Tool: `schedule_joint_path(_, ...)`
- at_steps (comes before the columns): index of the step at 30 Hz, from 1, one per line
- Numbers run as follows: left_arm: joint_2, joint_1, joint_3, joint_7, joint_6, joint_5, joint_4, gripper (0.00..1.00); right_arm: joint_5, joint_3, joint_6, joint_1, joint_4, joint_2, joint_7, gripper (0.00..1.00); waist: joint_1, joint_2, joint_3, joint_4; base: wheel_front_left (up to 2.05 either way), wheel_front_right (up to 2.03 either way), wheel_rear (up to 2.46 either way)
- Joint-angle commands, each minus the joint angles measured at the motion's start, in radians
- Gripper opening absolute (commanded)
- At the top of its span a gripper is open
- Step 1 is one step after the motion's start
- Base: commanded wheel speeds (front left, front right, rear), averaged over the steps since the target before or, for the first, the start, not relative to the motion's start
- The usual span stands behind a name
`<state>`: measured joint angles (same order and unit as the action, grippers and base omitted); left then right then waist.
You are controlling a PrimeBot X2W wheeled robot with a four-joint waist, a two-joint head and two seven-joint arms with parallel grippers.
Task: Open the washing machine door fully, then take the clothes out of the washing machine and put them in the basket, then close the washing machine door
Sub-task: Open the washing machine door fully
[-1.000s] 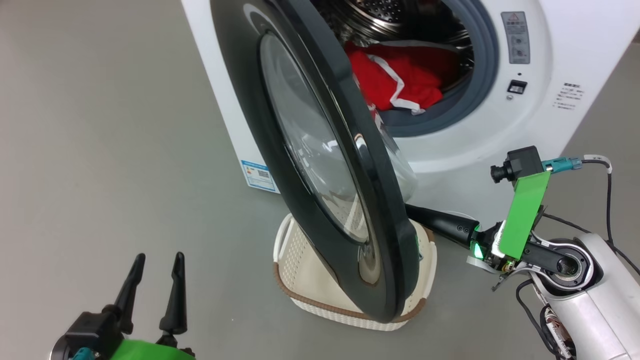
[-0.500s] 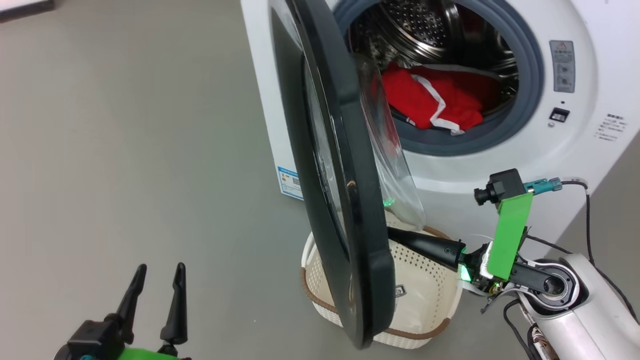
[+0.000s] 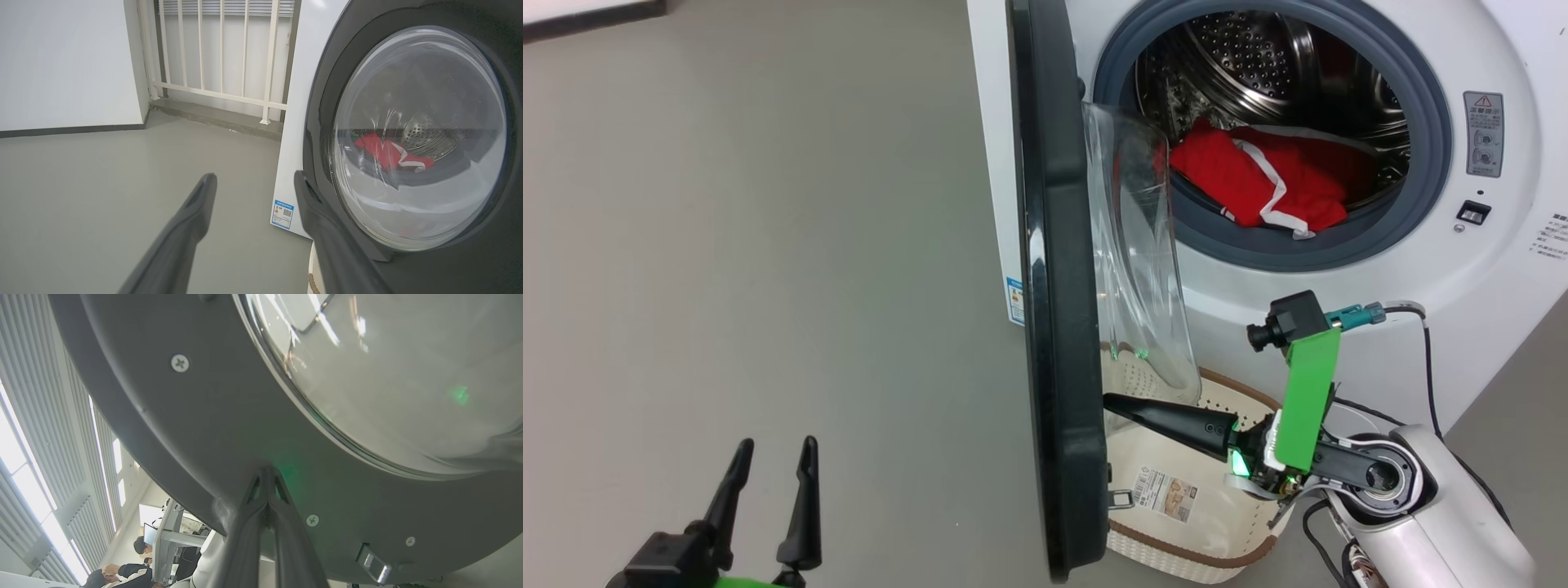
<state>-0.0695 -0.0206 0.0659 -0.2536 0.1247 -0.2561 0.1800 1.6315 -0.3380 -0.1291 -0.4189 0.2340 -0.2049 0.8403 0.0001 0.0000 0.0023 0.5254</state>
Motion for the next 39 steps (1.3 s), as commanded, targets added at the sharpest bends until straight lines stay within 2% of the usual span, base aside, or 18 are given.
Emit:
schedule_joint_path(1,-0.021,-0.014,-0.037,-0.008,-0.01,0.008,-0.034,1.0,-0.009,-0.016,-0.002,-0.041,-0.018,0.022,0.007,0.0,0.0,0.0,0.003,0.002,0.0,0.0,0.0)
schedule_joint_path(19,-0.02,-0.011,-0.034,-0.008,-0.016,0.004,-0.043,1.0,-0.029,0.013,-0.002,-0.048,-0.017,0.045,0.022,0.0,0.0,0.0,0.005,-0.001,0.0,0.0,0.0)
schedule_joint_path(29,-0.027,-0.019,-0.024,-0.008,-0.015,0.004,-0.03,1.0,-0.054,0.046,-0.002,-0.028,-0.059,0.04,-0.016,0.0,0.0,0.0,-0.01,-0.008,0.0,0.0,0.0)
schedule_joint_path(31,-0.028,-0.021,-0.022,-0.008,-0.015,0.001,-0.027,1.0,-0.06,0.054,-0.002,-0.02,-0.073,0.037,-0.028,0.09,0.0,0.0,-0.014,-0.011,0.0,0.0,0.0)
schedule_joint_path(32,-0.03,-0.023,-0.02,-0.008,-0.014,0.0,-0.025,1.0,-0.063,0.057,-0.002,-0.016,-0.081,0.035,-0.034,0.19,0.0,0.0,-0.017,-0.013,0.0,0.0,0.0)
schedule_joint_path(34,-0.034,-0.024,-0.02,-0.007,-0.014,-0.003,-0.023,1.0,-0.069,0.061,-0.002,-0.007,-0.094,0.032,-0.044,0.44,0.0,0.0,-0.021,-0.022,0.0,0.0,0.0)
schedule_joint_path(35,-0.036,-0.025,-0.02,-0.007,-0.014,-0.004,-0.023,1.0,-0.073,0.061,-0.002,-0.004,-0.1,0.03,-0.048,0.52,0.0,0.0,-0.021,-0.029,0.0,0.0,0.0)
schedule_joint_path(37,-0.038,-0.025,-0.021,-0.007,-0.015,-0.007,-0.023,1.0,-0.084,0.061,-0.002,0.0,-0.114,0.026,-0.058,0.93,0.0,0.0,-0.022,-0.044,0.0,0.0,0.0)
schedule_joint_path(38,-0.039,-0.025,-0.021,-0.007,-0.015,-0.008,-0.022,1.0,-0.089,0.061,-0.002,0.002,-0.123,0.025,-0.064,1.0,0.0,0.0,-0.023,-0.052,0.0,0.0,0.0)
schedule_joint_path(39,-0.039,-0.025,-0.02,-0.007,-0.016,-0.009,-0.022,1.0,-0.094,0.061,-0.002,0.004,-0.132,0.023,-0.071,1.0,0.0,0.0,-0.023,-0.06,0.0,0.0,0.0)
